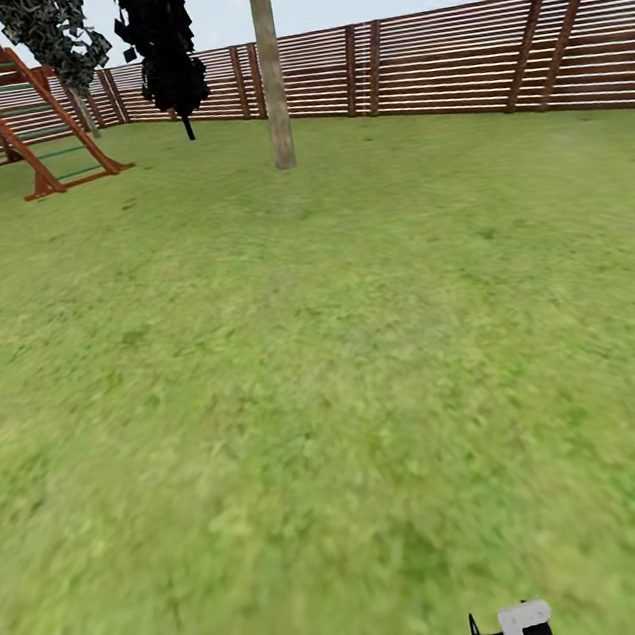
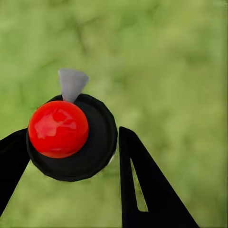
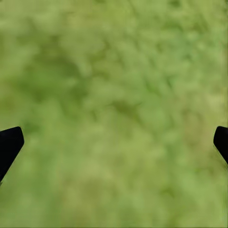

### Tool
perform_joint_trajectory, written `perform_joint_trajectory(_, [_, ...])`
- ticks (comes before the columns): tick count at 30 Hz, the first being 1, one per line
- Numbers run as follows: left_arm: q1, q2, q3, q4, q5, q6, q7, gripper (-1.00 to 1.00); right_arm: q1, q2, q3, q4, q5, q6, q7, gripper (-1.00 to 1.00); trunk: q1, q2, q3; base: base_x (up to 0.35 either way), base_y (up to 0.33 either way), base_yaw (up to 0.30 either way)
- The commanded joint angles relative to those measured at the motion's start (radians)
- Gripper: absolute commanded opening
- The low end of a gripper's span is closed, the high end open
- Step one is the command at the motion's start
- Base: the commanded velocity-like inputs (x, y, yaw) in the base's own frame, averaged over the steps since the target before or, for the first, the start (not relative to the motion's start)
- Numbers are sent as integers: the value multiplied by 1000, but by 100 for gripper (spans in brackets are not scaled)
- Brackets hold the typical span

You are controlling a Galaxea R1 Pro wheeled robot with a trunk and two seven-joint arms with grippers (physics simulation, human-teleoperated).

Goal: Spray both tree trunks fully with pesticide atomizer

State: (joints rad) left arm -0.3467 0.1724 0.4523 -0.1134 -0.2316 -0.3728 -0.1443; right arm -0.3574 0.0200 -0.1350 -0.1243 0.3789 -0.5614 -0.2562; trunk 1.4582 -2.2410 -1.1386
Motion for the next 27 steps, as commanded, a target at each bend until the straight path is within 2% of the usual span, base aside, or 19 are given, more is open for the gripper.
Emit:
perform_joint_trajectory(1, [0, 0, 0, 0, 0, 0, 0, -100, 0, 0, 0, 0, 0, 0, 0, 100, 0, 0, 0, 341, 0, 0])
perform_joint_trajectory(27, [0, 1, 0, 0, 0, 1, -1, -100, 0, -1, 0, -1, -2, 0, 0, 100, 0, 0, 0, 340, 0, 0])
